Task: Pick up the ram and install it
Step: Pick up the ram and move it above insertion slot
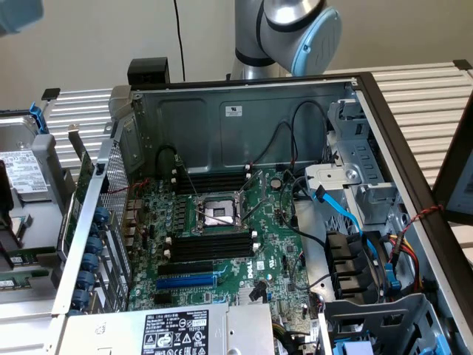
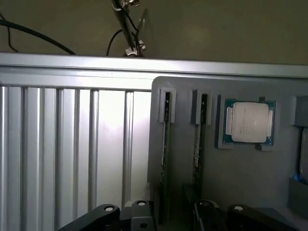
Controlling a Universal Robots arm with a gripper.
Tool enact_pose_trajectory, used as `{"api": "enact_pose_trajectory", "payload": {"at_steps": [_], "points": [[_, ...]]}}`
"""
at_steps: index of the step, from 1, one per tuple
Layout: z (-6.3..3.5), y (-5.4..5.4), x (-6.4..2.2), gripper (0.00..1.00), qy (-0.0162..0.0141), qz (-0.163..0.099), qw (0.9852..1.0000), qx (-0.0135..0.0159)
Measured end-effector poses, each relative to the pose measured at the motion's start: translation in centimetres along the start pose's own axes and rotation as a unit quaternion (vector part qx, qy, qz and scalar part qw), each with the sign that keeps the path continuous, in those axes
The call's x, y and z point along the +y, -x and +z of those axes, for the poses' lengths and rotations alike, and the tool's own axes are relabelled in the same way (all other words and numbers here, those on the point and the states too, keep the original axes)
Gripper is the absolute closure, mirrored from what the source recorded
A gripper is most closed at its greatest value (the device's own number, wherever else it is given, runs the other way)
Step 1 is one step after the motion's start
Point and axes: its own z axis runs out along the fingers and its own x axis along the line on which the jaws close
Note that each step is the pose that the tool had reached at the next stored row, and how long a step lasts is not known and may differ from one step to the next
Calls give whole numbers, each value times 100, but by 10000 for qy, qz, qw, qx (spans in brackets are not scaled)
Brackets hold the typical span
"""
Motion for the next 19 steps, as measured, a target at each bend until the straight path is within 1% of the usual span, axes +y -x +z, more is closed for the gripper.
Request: {"api": "enact_pose_trajectory", "payload": {"at_steps": [5,8,10,11,14,15,17,19], "points": [[90,-3,-5,64,1,21,10000,2],[143,0,-25,64,13,27,10000,1],[171,0,-28,64,31,31,10000,1],[182,0,-27,64,45,35,10000,1],[209,-1,-27,64,117,46,9999,0],[220,-1,-26,64,132,49,9999,0],[242,0,-26,64,156,53,9999,3],[259,4,-27,64,166,54,9998,6]]}}
